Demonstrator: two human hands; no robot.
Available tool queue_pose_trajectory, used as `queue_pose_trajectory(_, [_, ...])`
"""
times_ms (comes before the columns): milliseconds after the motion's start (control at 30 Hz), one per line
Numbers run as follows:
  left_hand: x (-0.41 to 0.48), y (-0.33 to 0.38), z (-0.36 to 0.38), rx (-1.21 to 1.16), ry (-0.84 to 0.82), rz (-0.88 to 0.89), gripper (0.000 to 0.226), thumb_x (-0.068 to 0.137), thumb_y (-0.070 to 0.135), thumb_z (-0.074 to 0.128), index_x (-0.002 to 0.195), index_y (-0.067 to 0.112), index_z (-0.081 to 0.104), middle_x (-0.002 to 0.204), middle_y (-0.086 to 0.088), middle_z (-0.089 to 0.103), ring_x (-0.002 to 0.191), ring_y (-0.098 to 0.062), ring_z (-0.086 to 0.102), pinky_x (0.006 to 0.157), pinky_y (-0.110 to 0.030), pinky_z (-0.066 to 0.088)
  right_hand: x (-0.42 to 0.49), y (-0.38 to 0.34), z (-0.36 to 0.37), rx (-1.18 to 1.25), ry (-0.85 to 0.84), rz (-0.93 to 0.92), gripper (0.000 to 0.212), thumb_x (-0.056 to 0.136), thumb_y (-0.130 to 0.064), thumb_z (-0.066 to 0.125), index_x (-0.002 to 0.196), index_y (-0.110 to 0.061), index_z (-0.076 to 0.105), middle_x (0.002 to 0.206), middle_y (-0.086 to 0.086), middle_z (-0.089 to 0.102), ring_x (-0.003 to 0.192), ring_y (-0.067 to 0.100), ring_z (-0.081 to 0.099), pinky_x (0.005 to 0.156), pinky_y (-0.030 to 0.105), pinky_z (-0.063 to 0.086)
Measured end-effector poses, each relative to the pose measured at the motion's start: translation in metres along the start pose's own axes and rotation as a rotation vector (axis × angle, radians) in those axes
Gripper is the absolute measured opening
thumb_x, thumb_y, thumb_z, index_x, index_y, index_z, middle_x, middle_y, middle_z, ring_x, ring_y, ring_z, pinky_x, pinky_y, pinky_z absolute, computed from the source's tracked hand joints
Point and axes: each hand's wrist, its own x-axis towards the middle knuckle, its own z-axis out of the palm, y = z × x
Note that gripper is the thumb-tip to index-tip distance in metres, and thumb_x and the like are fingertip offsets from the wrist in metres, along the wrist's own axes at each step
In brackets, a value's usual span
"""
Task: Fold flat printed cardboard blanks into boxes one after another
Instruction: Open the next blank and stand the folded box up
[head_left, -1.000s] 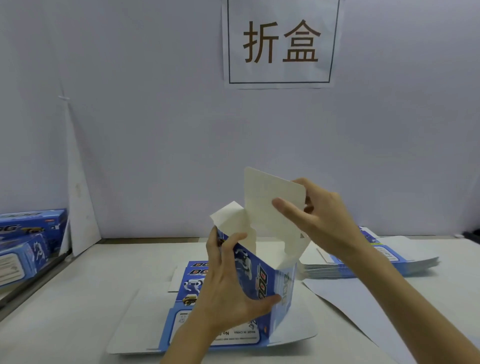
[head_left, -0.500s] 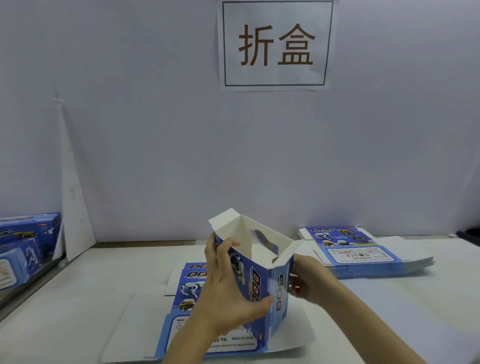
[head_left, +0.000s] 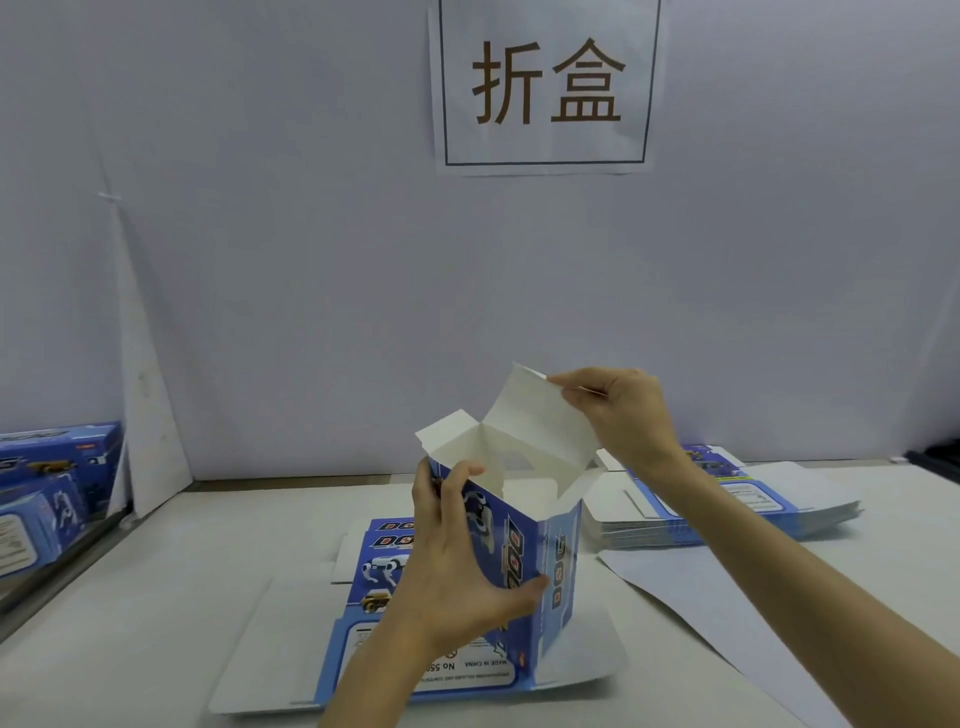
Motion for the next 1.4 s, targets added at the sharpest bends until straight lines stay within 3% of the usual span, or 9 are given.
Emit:
queue_pose_trajectory(100, [0.0, 0.003, 0.003, 0.028, 0.034, -0.008, 0.092, 0.053, 0.067, 0.069, 0.118, 0.064, 0.004, 0.143, 0.024, -0.001, 0.136, -0.012, 0.026, 0.096, -0.038, 0.052, 0.006, -0.006, -0.001, -0.01, -0.003, -0.047, 0.012, 0.088, -0.013, 0.067, 0.094, -0.012, 0.078, 0.083, 0.003, 0.073, 0.065, -0.002, 0.059, 0.061, 0.007, 0.041])
queue_pose_trajectory(233, [0.0, 0.004, 0.007, 0.076, 0.07, -0.008, 0.093, 0.05, 0.072, 0.065, 0.117, 0.067, 0.0, 0.145, 0.023, -0.004, 0.137, -0.014, 0.024, 0.102, -0.038, 0.047, 0.018, -0.018, -0.005, 0.143, -0.068, 0.146, 0.022, 0.087, -0.039, 0.067, 0.074, -0.023, 0.075, 0.063, -0.003, 0.063, 0.058, 0.011, 0.048, 0.053, 0.021, 0.036])
queue_pose_trajectory(433, [0.0, 0.002, 0.011, 0.098, 0.078, -0.032, 0.094, 0.05, 0.072, 0.066, 0.114, 0.07, -0.003, 0.148, 0.021, -0.005, 0.137, -0.013, 0.021, 0.104, -0.034, 0.04, 0.018, -0.024, 0.007, 0.286, -0.026, 0.212, 0.023, 0.079, 0.0, 0.07, 0.092, -0.019, 0.07, 0.077, -0.012, 0.072, 0.074, 0.005, 0.065, 0.072, 0.021, 0.054])
queue_pose_trajectory(667, [0.001, 0.004, 0.011, 0.111, 0.076, -0.072, 0.095, 0.048, 0.077, 0.061, 0.112, 0.073, -0.01, 0.146, 0.026, -0.008, 0.14, -0.017, 0.019, 0.108, -0.037, 0.036, 0.016, -0.022, 0.016, 0.269, -0.021, 0.156, 0.022, 0.083, -0.015, 0.072, 0.101, -0.025, 0.066, 0.092, -0.005, 0.075, 0.081, 0.011, 0.067, 0.072, 0.027, 0.056])
queue_pose_trajectory(833, [0.001, 0.014, 0.012, 0.144, 0.152, -0.181, 0.105, 0.053, 0.071, 0.068, 0.122, 0.06, -0.01, 0.145, 0.025, -0.013, 0.143, -0.021, 0.014, 0.109, -0.042, 0.035, 0.011, -0.022, 0.018, 0.216, -0.008, -0.044, 0.029, 0.092, -0.018, 0.062, 0.121, -0.019, 0.061, 0.114, -0.004, 0.068, 0.093, -0.005, 0.062, 0.076, 0.005, 0.045])
queue_pose_trajectory(967, [0.002, 0.019, 0.01, 0.152, 0.371, -0.231, 0.126, 0.054, 0.069, 0.076, 0.133, 0.056, -0.022, 0.148, 0.019, -0.011, 0.143, -0.024, 0.01, 0.111, -0.044, 0.029, -0.017, -0.006, 0.017, 0.579, 0.18, 0.104, 0.039, 0.091, -0.039, 0.047, 0.13, -0.033, 0.048, 0.13, -0.006, 0.054, 0.118, 0.011, 0.054, 0.097, 0.026, 0.043])
queue_pose_trajectory(1100, [-0.003, 0.008, 0.017, -0.175, 0.491, -0.124, 0.114, 0.06, 0.059, 0.07, 0.134, 0.064, -0.016, 0.142, 0.016, 0.018, 0.125, 0.001, 0.036, 0.093, -0.014, 0.042, -0.083, 0.034, 0.05, 0.704, 0.185, 0.328, 0.025, 0.099, -0.039, 0.041, 0.115, -0.027, 0.057, 0.114, 0.002, 0.066, 0.102, 0.017, 0.065, 0.081, 0.026, 0.05])
queue_pose_trajectory(1233, [-0.011, -0.021, 0.031, -0.286, 0.292, -0.265, 0.082, 0.065, 0.057, 0.064, 0.135, 0.056, 0.022, 0.138, 0.01, 0.032, 0.127, 0.0, 0.038, 0.094, -0.021, 0.042, -0.117, 0.052, 0.073, 0.789, 0.101, 0.468, 0.039, 0.095, -0.042, 0.036, 0.11, -0.018, 0.063, 0.098, 0.006, 0.074, 0.087, 0.02, 0.072, 0.06, 0.023, 0.056])
queue_pose_trajectory(1400, [-0.014, -0.049, 0.036, -0.383, 0.057, -0.518, 0.103, 0.06, 0.058, 0.066, 0.149, 0.033, 0.02, 0.134, 0.001, 0.055, 0.117, -0.018, 0.056, 0.085, -0.029, 0.053, -0.14, 0.066, 0.089, 0.771, 0.017, 0.473, 0.039, 0.086, -0.042, 0.042, 0.115, -0.022, 0.058, 0.094, -0.004, 0.075, 0.086, 0.015, 0.072, 0.06, 0.022, 0.056])
